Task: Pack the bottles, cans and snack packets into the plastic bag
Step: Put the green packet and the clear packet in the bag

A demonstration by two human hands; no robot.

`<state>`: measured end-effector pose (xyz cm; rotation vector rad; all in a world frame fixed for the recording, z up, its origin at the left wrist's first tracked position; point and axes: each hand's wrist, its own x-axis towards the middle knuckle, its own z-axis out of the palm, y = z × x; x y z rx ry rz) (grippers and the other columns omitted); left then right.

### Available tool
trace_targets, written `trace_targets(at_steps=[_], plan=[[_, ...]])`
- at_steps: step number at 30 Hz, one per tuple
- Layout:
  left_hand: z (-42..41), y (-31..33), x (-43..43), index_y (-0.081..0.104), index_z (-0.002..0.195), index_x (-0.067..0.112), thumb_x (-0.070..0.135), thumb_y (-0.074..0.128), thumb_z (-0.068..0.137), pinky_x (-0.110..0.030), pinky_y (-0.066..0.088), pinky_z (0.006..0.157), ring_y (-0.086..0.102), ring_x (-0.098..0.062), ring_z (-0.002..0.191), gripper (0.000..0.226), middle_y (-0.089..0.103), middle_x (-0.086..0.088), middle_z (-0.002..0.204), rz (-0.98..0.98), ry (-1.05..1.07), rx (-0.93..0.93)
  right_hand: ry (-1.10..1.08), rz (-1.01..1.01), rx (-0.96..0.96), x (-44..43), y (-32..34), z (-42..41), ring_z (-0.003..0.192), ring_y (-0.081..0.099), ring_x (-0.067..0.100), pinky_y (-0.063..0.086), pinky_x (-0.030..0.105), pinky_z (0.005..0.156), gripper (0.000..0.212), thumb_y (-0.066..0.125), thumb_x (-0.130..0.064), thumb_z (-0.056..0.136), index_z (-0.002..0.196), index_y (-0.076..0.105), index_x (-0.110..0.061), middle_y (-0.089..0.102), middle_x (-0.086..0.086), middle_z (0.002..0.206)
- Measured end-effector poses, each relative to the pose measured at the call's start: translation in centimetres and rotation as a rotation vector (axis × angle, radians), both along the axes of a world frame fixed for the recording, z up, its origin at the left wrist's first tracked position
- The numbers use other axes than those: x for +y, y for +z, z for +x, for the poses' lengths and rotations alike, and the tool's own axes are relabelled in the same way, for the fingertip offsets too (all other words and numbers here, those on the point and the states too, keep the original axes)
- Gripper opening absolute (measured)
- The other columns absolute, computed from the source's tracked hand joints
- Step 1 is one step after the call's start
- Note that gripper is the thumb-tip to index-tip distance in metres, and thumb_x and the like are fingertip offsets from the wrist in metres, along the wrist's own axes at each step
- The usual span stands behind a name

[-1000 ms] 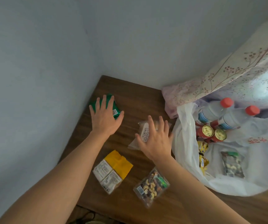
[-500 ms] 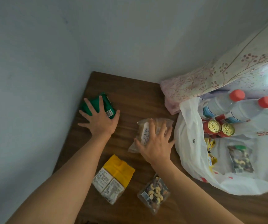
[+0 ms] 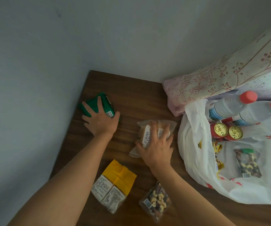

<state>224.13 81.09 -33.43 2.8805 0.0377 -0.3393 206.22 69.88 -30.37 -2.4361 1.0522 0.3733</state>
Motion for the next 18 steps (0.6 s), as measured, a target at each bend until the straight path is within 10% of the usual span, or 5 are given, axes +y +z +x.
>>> trace_targets(at_steps=[18], plan=[[-3.2,2.4,0.7,0.024,0.159,0.033,0.052,0.068,0.086,-0.062,0.038,0.106,0.032,-0.054,0.137,0.087,0.007,-0.017,0.168,-0.031,-0.144,-0.127,0.080,-0.011,-0.147,-1.0,1.5,-0.8,0.139,0.035,0.037,0.048,0.055,0.101,0.082,0.074,-0.050,0.080,0.150,0.035,-0.033,0.025,0.008,0.159]])
